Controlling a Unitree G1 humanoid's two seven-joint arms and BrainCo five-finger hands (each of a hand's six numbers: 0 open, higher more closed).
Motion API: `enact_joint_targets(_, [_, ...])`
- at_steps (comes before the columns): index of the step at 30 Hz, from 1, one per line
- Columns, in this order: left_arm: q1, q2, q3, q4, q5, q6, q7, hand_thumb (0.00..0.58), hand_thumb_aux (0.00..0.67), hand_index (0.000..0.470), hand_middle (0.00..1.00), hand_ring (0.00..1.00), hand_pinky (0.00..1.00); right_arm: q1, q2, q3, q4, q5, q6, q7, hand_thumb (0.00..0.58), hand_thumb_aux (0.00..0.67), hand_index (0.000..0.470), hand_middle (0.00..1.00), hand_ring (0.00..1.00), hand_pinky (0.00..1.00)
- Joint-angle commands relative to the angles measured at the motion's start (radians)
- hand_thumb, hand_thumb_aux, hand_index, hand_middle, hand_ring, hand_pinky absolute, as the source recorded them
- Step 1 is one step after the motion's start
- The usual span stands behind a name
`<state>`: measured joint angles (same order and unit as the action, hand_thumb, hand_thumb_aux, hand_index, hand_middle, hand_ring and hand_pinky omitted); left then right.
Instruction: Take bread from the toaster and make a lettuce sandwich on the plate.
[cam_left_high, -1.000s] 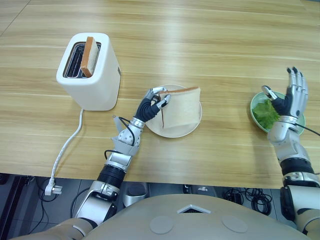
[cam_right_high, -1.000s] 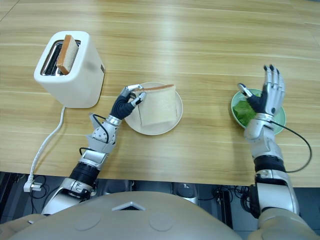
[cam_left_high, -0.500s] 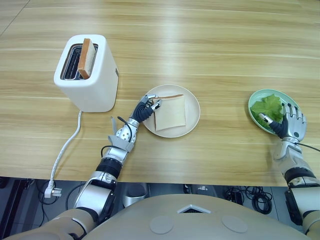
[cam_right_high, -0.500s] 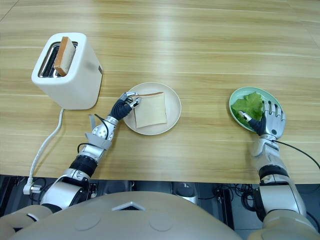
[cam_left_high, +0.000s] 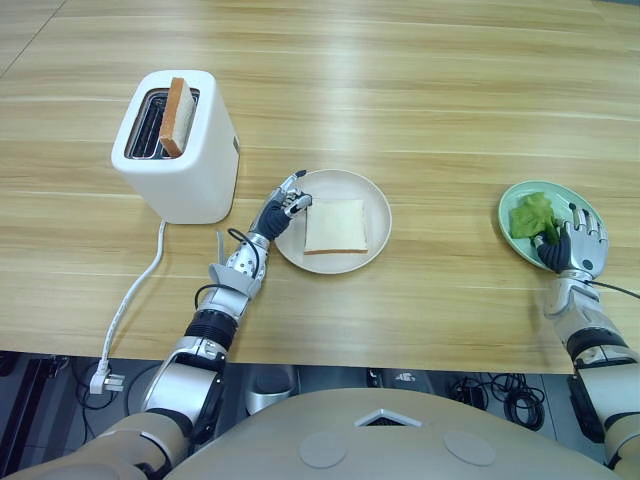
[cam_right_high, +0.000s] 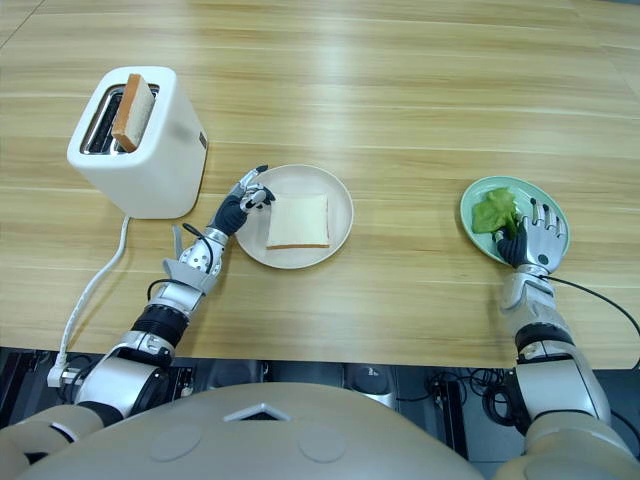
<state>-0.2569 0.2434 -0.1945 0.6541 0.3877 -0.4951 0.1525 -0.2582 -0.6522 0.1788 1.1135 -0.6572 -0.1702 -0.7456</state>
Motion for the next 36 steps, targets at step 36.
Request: enact_joint_targets(36, [0.212,0.097,0.26,-0.644,0.39,0.145,0.524,0.0,0.0,0.0,0.0,0.0,0.0,-0.187,0.324,0.42,-0.372,-0.277,-0.237,0.193,0.58,0.67,0.46,0.0,0.0,0.0])
